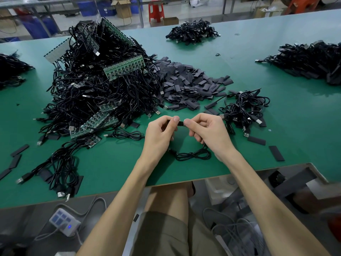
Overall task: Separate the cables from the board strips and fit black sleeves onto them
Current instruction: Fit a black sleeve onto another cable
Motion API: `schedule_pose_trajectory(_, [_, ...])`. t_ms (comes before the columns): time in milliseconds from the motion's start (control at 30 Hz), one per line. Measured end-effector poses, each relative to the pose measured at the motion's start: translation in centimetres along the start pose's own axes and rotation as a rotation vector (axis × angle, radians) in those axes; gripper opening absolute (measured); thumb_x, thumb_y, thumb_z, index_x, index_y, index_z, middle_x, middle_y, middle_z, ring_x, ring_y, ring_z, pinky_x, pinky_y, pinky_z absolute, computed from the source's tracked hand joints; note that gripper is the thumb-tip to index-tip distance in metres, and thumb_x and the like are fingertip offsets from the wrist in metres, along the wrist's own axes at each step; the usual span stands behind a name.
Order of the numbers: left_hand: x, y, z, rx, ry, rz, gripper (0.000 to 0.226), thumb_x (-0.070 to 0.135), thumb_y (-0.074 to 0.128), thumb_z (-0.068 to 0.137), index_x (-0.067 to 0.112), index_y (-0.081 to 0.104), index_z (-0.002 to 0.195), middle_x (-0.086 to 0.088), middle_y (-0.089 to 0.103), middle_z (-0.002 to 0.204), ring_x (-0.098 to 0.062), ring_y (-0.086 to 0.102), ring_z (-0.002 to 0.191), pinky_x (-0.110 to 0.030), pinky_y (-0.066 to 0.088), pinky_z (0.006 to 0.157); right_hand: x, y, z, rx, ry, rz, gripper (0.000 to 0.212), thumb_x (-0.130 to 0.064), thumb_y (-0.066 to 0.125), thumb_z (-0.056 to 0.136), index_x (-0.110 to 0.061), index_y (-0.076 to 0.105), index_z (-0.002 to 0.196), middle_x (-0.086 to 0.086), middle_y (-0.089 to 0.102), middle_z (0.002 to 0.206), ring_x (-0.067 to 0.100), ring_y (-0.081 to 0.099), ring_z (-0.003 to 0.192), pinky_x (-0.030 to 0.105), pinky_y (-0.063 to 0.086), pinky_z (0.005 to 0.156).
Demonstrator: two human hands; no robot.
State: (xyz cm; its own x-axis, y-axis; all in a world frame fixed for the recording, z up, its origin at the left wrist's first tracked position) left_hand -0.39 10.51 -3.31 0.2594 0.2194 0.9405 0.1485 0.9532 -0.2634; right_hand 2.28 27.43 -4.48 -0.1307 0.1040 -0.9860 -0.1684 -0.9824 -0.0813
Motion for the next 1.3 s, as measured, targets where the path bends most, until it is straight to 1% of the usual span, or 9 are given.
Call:
schedule_pose_trajectory(100, [-0.4,0.0,0.3,0.031,-0.026,-0.01,0.042,0.035,0.052,0.106,0.001,0.065,0.084,0.005,0.059,0.064,-0.014,0.05,0.055,-0.034,0.041,0.057,-0.1,0.3,0.0,-0.035,-0.007,0.008,0.017,-0.027,0.074,0.095,-0.016,0.074,0.082,0.003,0.07,0.066,0.011,0.054,0.051,0.02,0.042,0.046])
schedule_pose_trajectory(200, [-0.8,-0.1,0.4,0.049,-0.05,-0.009,0.039,0.034,0.051,0.107,0.01,0.062,0.078,0.008,0.059,0.062,-0.014,0.049,0.055,-0.035,0.04,0.057,-0.3,0.5,-0.1,-0.056,-0.019,0.002,0.009,-0.018,0.071,0.097,-0.012,0.076,0.093,0.003,0.072,0.07,0.01,0.057,0.055,0.019,0.044,0.048])
schedule_pose_trajectory(333, [-1.2,-0.1,0.4,0.059,-0.076,-0.03,0.035,0.035,0.051,0.105,0.015,0.067,0.08,0.008,0.058,0.062,-0.016,0.047,0.058,-0.038,0.037,0.058,-0.4,0.8,-0.1,-0.078,-0.029,-0.043,0.006,-0.01,0.07,0.096,-0.011,0.076,0.099,0.002,0.074,0.073,0.009,0.059,0.058,0.018,0.045,0.05])
schedule_pose_trajectory(433, [-1.1,-0.1,0.4,0.061,-0.074,-0.012,0.043,0.043,0.05,0.103,0.013,0.07,0.081,0.005,0.061,0.062,-0.016,0.049,0.056,-0.038,0.038,0.057,-0.5,0.7,-0.2,-0.073,-0.039,-0.055,0.006,-0.011,0.069,0.097,-0.009,0.075,0.098,0.003,0.074,0.073,0.01,0.059,0.057,0.015,0.044,0.051])
schedule_pose_trajectory(533, [-1.0,0.0,0.4,0.054,-0.067,0.027,0.051,0.049,0.046,0.104,0.011,0.067,0.078,0.003,0.063,0.062,-0.015,0.049,0.054,-0.036,0.039,0.054,-0.4,0.8,-0.2,-0.088,-0.046,-0.063,0.008,-0.012,0.069,0.098,-0.007,0.075,0.097,0.005,0.075,0.074,0.013,0.059,0.056,0.012,0.043,0.052])
schedule_pose_trajectory(667, [-1.1,0.0,0.4,0.044,-0.064,0.048,0.043,0.041,0.049,0.102,0.008,0.063,0.079,0.004,0.058,0.06,-0.016,0.044,0.053,-0.038,0.036,0.055,-0.3,1.0,-0.2,-0.102,-0.046,-0.087,0.009,-0.014,0.069,0.098,-0.009,0.075,0.094,0.004,0.076,0.074,0.013,0.061,0.055,0.012,0.042,0.052])
schedule_pose_trajectory(933, [-0.4,0.3,0.3,0.003,-0.022,0.093,0.037,0.031,0.049,0.105,0.006,0.055,0.079,-0.001,0.052,0.065,-0.012,0.038,0.055,-0.033,0.033,0.056,-0.2,0.9,-0.1,-0.105,-0.044,-0.102,0.012,-0.016,0.069,0.097,-0.008,0.075,0.09,0.006,0.075,0.072,0.015,0.061,0.052,0.013,0.042,0.05])
schedule_pose_trajectory(1233, [-0.4,0.2,0.2,0.01,-0.054,0.096,0.037,0.033,0.048,0.106,0.005,0.057,0.084,-0.002,0.054,0.068,-0.016,0.04,0.059,-0.037,0.034,0.058,-0.9,1.4,-0.3,-0.155,-0.075,-0.046,0.006,-0.009,0.07,0.097,-0.01,0.073,0.092,0.011,0.073,0.073,0.019,0.064,0.055,0.012,0.043,0.051])
schedule_pose_trajectory(1300, [-0.5,0.2,0.2,0.015,-0.074,0.056,0.037,0.033,0.048,0.107,0.006,0.059,0.084,0.002,0.056,0.066,-0.017,0.043,0.059,-0.037,0.035,0.058,-1.0,1.4,-0.4,-0.156,-0.086,-0.039,0.006,-0.008,0.069,0.097,-0.01,0.073,0.093,0.011,0.074,0.074,0.018,0.065,0.056,0.013,0.043,0.053])
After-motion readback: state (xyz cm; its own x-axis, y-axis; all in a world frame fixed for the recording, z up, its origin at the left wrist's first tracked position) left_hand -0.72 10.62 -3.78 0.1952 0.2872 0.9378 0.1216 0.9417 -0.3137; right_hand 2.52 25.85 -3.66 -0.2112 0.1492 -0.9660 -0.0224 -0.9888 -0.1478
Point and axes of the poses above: each hand's wrist, its own z-axis towards the middle knuckle, its own y-axis out of the palm, x = y × z, the point moved 7 cm from there along z, towards the middle knuckle
